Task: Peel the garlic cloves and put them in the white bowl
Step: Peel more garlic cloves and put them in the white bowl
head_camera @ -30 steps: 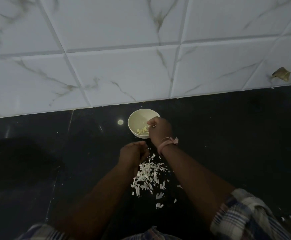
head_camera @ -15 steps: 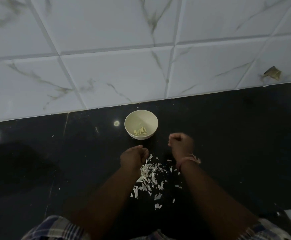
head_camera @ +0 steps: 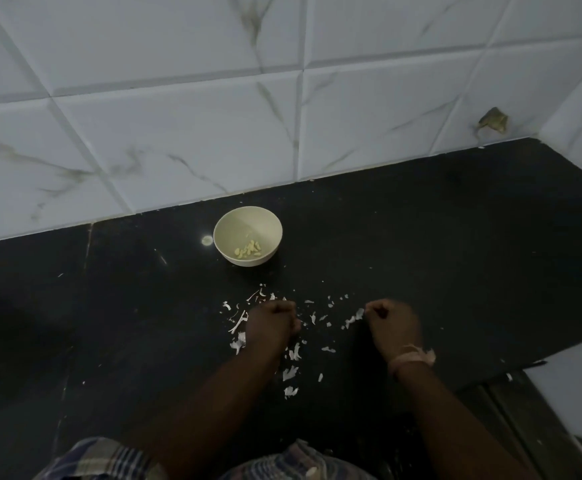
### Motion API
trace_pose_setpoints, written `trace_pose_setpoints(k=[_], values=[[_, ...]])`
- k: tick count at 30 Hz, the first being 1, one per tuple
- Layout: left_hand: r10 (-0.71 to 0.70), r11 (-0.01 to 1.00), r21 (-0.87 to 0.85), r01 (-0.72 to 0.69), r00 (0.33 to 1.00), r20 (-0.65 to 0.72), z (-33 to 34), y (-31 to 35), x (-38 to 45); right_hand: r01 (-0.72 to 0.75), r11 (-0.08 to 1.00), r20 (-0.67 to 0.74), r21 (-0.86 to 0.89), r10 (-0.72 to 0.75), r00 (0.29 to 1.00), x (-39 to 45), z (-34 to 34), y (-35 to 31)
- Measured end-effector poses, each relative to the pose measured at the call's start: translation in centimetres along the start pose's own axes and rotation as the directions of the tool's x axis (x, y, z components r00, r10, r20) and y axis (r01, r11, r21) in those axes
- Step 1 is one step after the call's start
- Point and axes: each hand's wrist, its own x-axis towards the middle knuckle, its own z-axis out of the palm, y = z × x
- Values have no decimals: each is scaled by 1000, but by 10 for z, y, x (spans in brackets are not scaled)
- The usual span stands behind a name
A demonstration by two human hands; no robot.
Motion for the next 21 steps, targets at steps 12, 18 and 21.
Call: trace_pose_setpoints(k=[12,18,21], values=[[-42,999,0,42,999,34,4,-14,-8,180,933,193,-310,-124,973,-8,28,-23],[-51,997,-58,58,993,109,2,-15,-18,19,983,289,183,-73,955,-38,42,-50],[-11,994,-106,23,993,117,-6,-9,-20,-129,870,309,476,-28,951,-47,49,-63]])
